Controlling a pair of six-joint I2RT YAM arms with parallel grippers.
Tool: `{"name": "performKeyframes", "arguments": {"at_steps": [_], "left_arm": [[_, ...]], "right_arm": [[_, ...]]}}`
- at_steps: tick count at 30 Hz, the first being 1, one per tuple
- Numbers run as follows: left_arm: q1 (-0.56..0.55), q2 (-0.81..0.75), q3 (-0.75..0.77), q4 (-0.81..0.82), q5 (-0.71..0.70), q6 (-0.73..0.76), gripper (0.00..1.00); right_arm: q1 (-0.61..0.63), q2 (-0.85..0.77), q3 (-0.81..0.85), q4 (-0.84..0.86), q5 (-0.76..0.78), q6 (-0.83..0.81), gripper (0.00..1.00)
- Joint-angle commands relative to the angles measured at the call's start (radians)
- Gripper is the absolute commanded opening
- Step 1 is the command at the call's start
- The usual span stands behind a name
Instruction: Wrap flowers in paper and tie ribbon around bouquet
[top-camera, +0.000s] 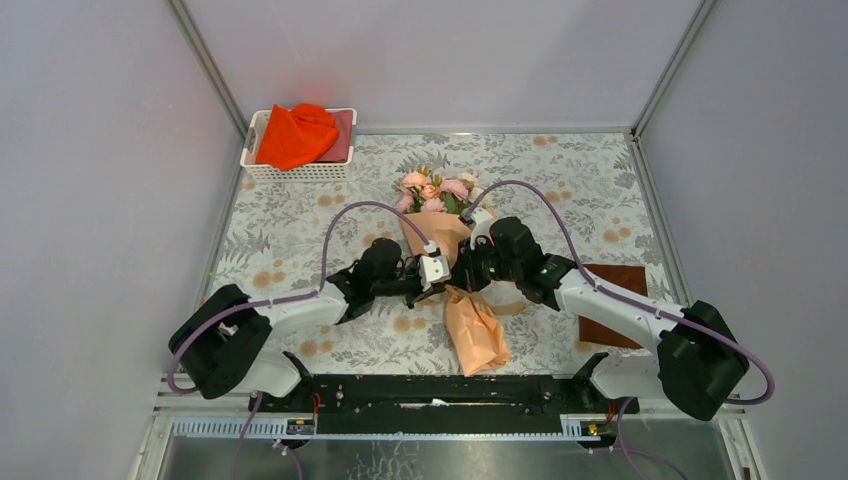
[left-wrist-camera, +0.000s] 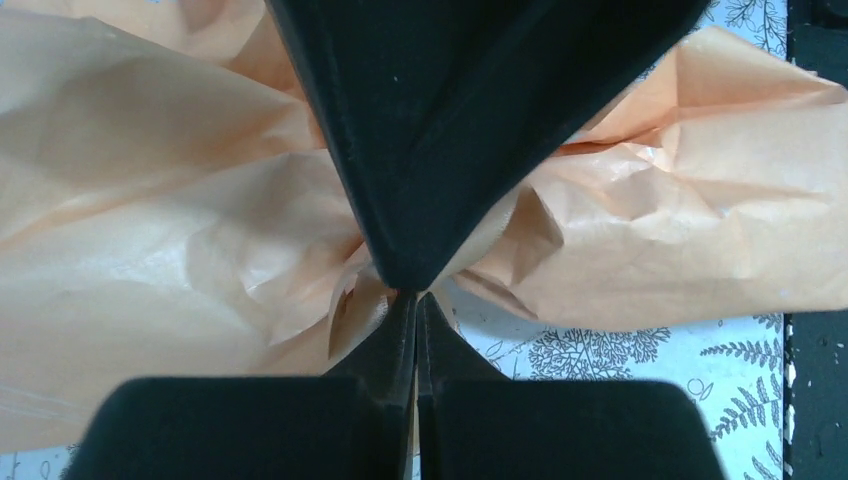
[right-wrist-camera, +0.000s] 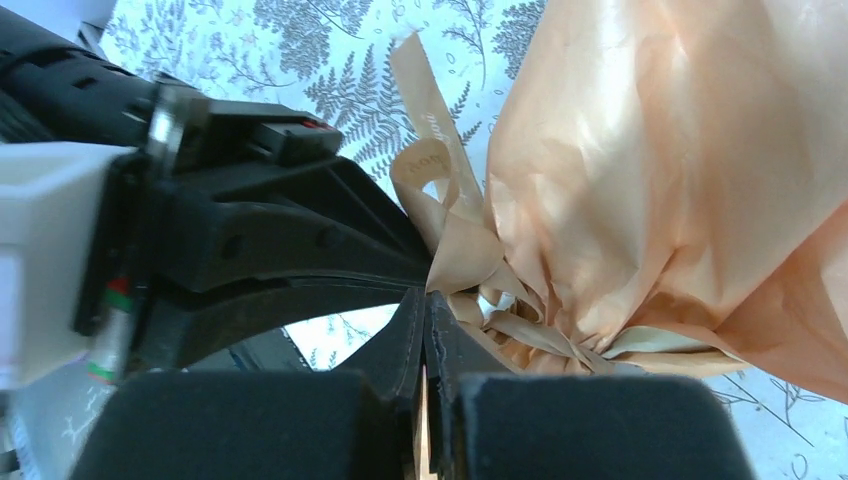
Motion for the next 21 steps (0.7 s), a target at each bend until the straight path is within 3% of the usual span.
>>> {"name": "performKeyframes", "arguments": {"at_steps": [1, 5, 9, 11, 13, 15, 21], "left_arm": [[-0.015, 0.035, -0.014, 0.138, -0.061, -0.057, 0.00], [-0.015, 0.052, -0.013, 0.156, -0.092, -0.054, 0.00], [-0.015, 0.055, -0.024, 0.140, -0.092, -0.039, 0.00], [-0.015, 0.055, -0.030, 0.133, -0.096, -0.020, 0.00], [-0.015, 0.054, -0.035, 0.123, -0.104, -0.004, 0.00], [-0.015, 0.052, -0.036, 0.111, -0.105, 0.008, 0.00], [-0.015, 0.042, -0.044, 0.102, -0.093, 0.031, 0.00]], "right_arm": [[-0.005, -0.014, 0.001, 0.084, -0.063, 0.044, 0.08], [-0.018, -0.045, 0.030, -0.031, -0.017, -0.008, 0.44], [-0.073, -0.036, 0.123, -0.155, 0.031, -0.096, 0.53], [-0.105, 0.008, 0.165, -0.189, 0.037, -0.111, 0.45], [-0.116, 0.075, 0.205, -0.222, 0.035, -0.126, 0.25], [-0.117, 0.140, 0.237, -0.247, 0.001, -0.147, 0.14], [-0.117, 0.246, 0.252, -0.232, -0.100, -0.164, 0.01]]}}
